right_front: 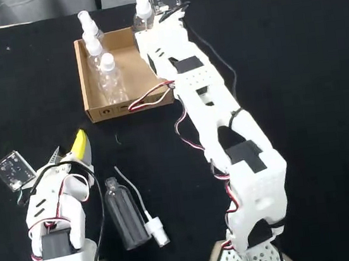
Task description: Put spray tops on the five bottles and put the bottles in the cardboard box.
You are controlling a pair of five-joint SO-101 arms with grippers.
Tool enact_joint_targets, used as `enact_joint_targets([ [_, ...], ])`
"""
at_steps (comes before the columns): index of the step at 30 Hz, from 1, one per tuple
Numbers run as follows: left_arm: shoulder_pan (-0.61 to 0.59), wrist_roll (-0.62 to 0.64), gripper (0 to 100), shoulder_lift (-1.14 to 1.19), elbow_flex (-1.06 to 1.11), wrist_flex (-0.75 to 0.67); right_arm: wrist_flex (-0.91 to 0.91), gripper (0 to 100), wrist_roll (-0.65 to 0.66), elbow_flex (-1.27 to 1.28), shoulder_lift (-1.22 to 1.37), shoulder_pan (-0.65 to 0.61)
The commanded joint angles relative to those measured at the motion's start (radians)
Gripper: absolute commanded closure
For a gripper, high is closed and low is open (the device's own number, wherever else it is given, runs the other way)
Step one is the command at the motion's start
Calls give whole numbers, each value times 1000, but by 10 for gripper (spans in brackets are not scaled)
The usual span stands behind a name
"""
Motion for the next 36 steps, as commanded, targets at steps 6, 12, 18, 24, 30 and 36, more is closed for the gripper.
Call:
enact_joint_targets([
  [6, -12, -8, 791, -11, 22, -31, -37, 923, -9, -84, 16, 35],
  [12, -12, -8, 791, -11, 22, -31, -81, 923, -9, -77, 64, 32],
  [18, -12, -8, 791, -11, 22, -31, -91, 923, -9, -77, 116, 2],
  [24, -12, -8, 791, -11, 22, -29, -124, 923, -9, -84, 173, -5],
  [30, -12, -8, 791, -11, 22, -29, -127, 923, -9, -76, 179, -5],
  [36, -12, -8, 791, -11, 22, -29, -129, 923, -11, -58, 180, -5],
])
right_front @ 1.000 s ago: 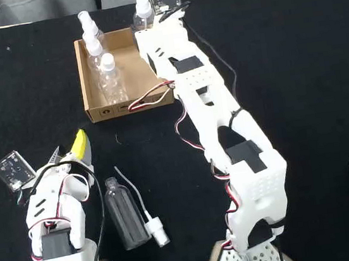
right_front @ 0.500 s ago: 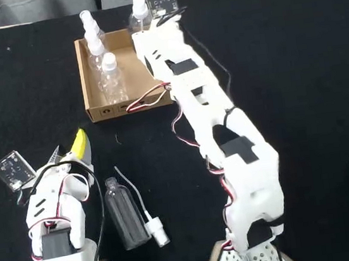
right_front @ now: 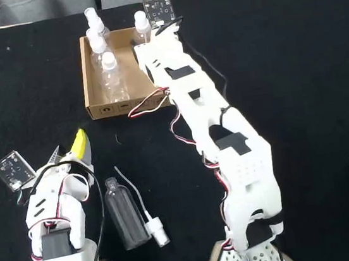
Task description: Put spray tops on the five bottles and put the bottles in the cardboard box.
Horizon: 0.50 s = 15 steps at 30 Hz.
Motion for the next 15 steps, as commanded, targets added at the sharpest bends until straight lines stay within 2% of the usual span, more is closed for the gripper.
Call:
enact_joint_targets([
  [1, -12, -8, 791, -11, 22, -20, -32, 923, -9, -10, -16, -2],
  [7, -12, -8, 791, -11, 22, -20, -26, 920, -138, 4, -16, -2],
  [15, -12, -8, 791, -11, 22, -18, -31, 920, -140, 42, -16, -2],
])
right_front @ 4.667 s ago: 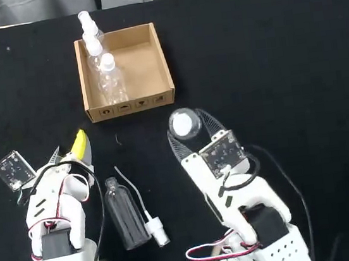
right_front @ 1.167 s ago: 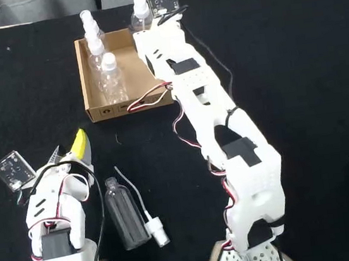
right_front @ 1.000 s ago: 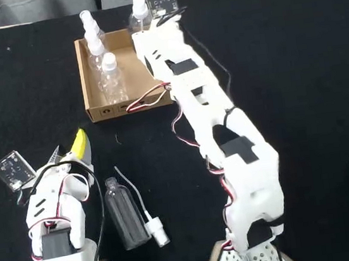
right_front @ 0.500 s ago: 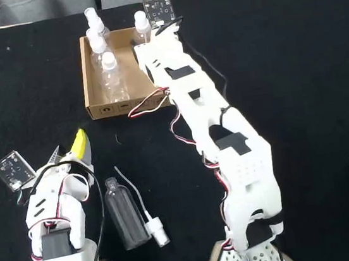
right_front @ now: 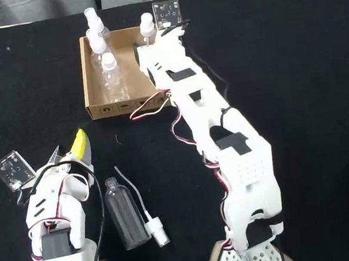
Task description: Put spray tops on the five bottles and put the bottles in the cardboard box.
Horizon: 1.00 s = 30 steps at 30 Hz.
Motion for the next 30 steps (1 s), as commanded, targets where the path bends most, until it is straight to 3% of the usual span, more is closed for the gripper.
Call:
enact_joint_targets([
  [1, -12, -8, 791, -11, 22, -18, -28, 920, -9, 8, -18, -3],
  [14, -12, -8, 791, -11, 22, -18, -23, 917, -9, 12, -21, -3],
  [23, -12, -8, 791, -11, 22, -18, 26, 695, -9, 12, -21, -3],
  [30, -12, -8, 791, -11, 22, -18, 28, 682, -9, 12, -22, -3],
])
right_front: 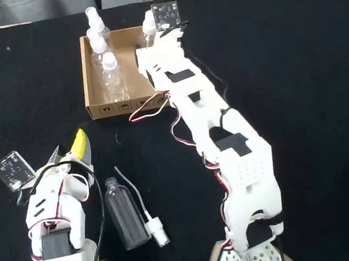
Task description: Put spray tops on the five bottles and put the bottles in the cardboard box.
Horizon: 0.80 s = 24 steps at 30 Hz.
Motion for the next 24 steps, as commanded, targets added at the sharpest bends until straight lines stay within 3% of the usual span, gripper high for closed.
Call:
enact_joint_targets([
  [1, -12, -8, 791, -11, 22, -18, 9, 681, -6, -4, -21, 0],
  [24, -12, -8, 791, -11, 22, -20, 11, 680, -6, 150, -216, 2],
])
